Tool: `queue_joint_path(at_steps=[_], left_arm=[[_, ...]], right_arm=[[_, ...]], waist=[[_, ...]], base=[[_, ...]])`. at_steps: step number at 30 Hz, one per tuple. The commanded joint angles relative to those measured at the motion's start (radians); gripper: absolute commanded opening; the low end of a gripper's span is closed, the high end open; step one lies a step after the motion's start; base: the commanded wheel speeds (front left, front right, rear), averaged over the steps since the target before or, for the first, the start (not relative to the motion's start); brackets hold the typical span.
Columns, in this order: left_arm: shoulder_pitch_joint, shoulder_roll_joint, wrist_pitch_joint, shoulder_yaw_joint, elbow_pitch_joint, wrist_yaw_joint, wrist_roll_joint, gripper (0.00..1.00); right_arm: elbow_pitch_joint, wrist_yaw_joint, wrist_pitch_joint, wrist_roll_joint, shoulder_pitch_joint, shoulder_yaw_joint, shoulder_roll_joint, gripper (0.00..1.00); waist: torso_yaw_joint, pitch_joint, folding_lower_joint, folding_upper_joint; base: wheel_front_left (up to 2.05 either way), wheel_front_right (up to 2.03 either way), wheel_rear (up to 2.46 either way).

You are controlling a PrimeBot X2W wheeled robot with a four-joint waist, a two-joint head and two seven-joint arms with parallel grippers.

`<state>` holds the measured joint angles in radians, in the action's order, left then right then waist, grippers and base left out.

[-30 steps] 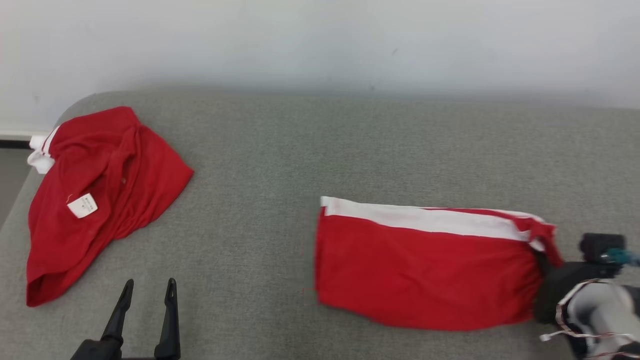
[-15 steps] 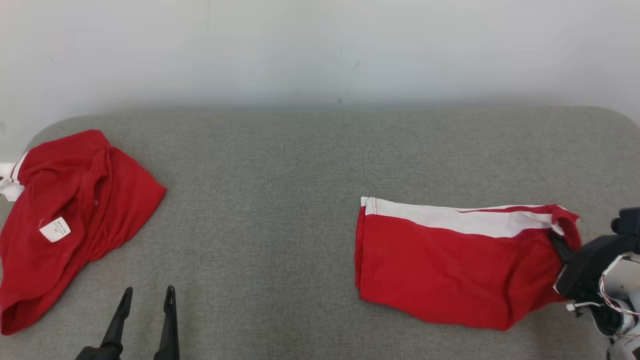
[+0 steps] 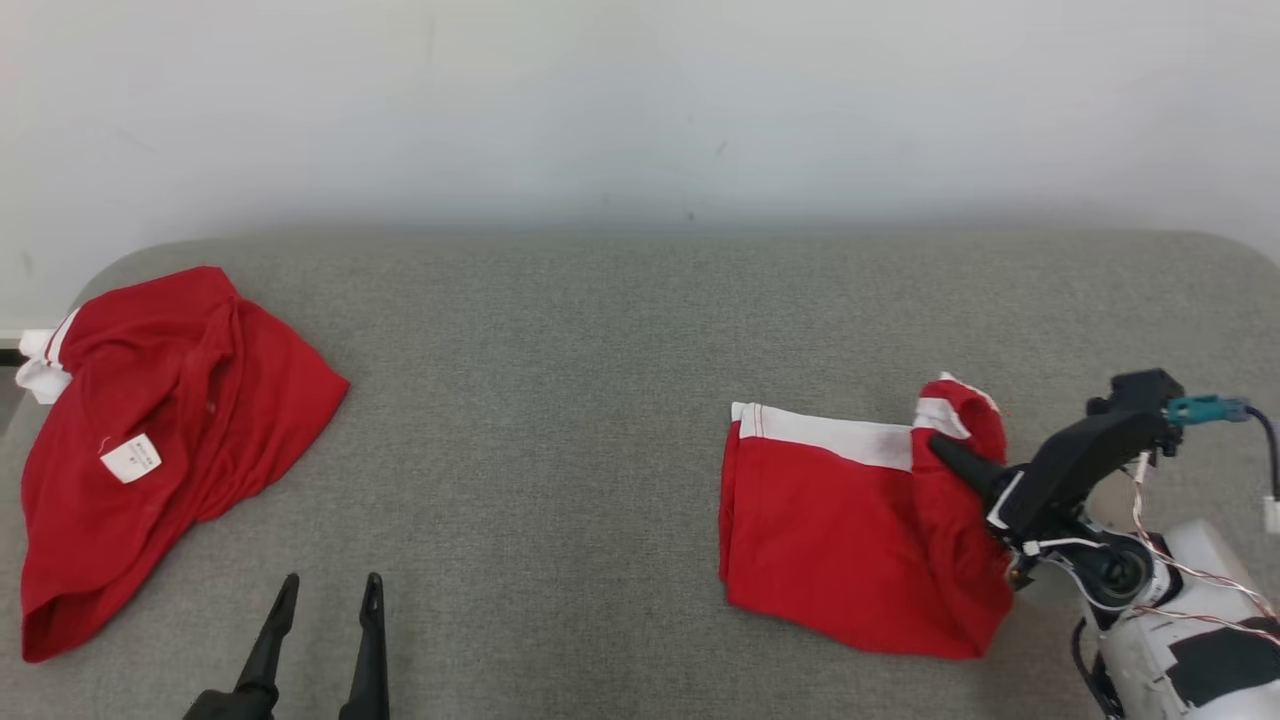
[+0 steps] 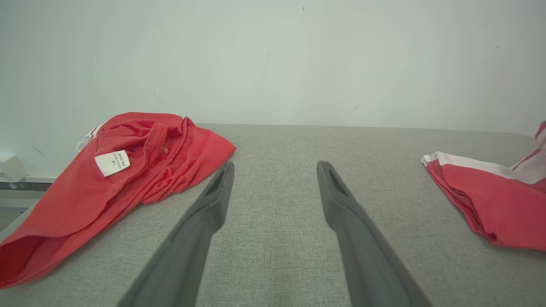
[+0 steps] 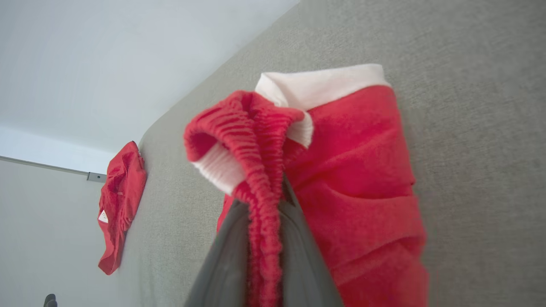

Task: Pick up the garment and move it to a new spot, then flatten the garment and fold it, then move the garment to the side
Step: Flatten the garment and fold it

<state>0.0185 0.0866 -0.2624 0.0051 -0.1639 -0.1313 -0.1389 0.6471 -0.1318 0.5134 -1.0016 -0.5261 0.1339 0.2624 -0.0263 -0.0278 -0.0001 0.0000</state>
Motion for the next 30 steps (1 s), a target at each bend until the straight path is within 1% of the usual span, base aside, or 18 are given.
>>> queue_joint_path(at_steps=[1, 3, 4, 6, 10, 13, 17, 18, 19, 21, 24, 30], left_arm=[[-0.011, -0.006, -0.004, -0.01, 0.0, 0.001, 0.011, 1.0], [-0.019, -0.009, -0.004, -0.019, -0.004, 0.001, 0.005, 1.0], [-0.019, -0.009, -0.004, -0.019, -0.004, 0.001, 0.005, 1.0], [-0.027, -0.01, -0.004, -0.028, -0.01, 0.001, 0.0, 1.0], [-0.045, -0.015, -0.004, -0.049, -0.02, 0.001, -0.008, 1.0], [-0.056, -0.016, -0.004, -0.061, -0.029, 0.001, -0.011, 1.0], [-0.066, -0.018, -0.004, -0.067, -0.039, 0.001, -0.018, 1.0], [-0.066, -0.017, -0.004, -0.067, -0.042, 0.001, -0.018, 1.0], [-0.066, -0.016, -0.004, -0.066, -0.043, 0.001, -0.018, 1.0], [-0.063, -0.012, -0.004, -0.06, -0.044, 0.001, -0.019, 1.0], [-0.051, -0.006, -0.004, -0.045, -0.045, 0.001, -0.02, 1.0], [-0.031, -0.004, -0.004, -0.008, -0.026, 0.001, -0.011, 1.0]], right_arm=[[0.008, 0.002, 0.02, 0.016, -0.02, -0.004, -0.023, 0.0], [0.016, 0.002, 0.035, 0.029, -0.033, -0.014, -0.052, 0.0], [0.016, 0.002, 0.035, 0.029, -0.033, -0.014, -0.052, 0.0], [0.031, 0.002, 0.038, 0.041, -0.045, -0.033, -0.084, 0.0], [0.064, 0.002, 0.024, 0.103, -0.062, -0.047, -0.126, 0.0], [0.089, 0.002, 0.004, 0.147, -0.067, -0.057, -0.15, 0.0], [0.129, 0.002, -0.04, 0.225, -0.065, -0.064, -0.165, 0.0], [0.134, 0.002, -0.054, 0.246, -0.066, -0.065, -0.166, 0.27], [0.136, 0.002, -0.066, 0.26, -0.066, -0.066, -0.167, 1.0], [0.14, 0.002, -0.085, 0.276, -0.062, -0.077, -0.17, 1.0], [0.104, 0.002, -0.105, 0.283, -0.049, -0.072, -0.169, 1.0], [-0.029, 0.002, -0.172, 0.26, -0.003, -0.078, -0.134, 1.0]], waist=[[-0.016, -0.004, 0.0001, 0.0], [-0.028, -0.01, 0.0001, 0.0], [-0.028, -0.01, 0.0001, 0.0], [-0.04, -0.016, 0.0001, 0.0], [-0.063, -0.029, 0.0001, 0.0], [-0.08, -0.038, 0.0001, 0.0], [-0.093, -0.043, 0.0001, 0.0], [-0.094, -0.043, 0.0001, 0.0], [-0.095, -0.042, 0.0001, 0.0], [-0.092, -0.039, 0.0001, 0.0], [-0.08, -0.03, 0.0001, 0.0], [-0.041, -0.015, 0.0001, 0.0]], base=[[0.0, 0.0, 0.0], [0.0, 0.0, 0.0], [0.0, 0.0, 0.0], [0.0, 0.0, 0.0], [0.0, 0.0, 0.0], [0.0, 0.0, 0.0], [0.0, 0.0, 0.0], [0.0, 0.0, 0.0], [0.0, 0.0, 0.0], [0.0, 0.0, 0.0], [0.0, 0.0, 0.0], [0.0, 0.0, 0.0]])
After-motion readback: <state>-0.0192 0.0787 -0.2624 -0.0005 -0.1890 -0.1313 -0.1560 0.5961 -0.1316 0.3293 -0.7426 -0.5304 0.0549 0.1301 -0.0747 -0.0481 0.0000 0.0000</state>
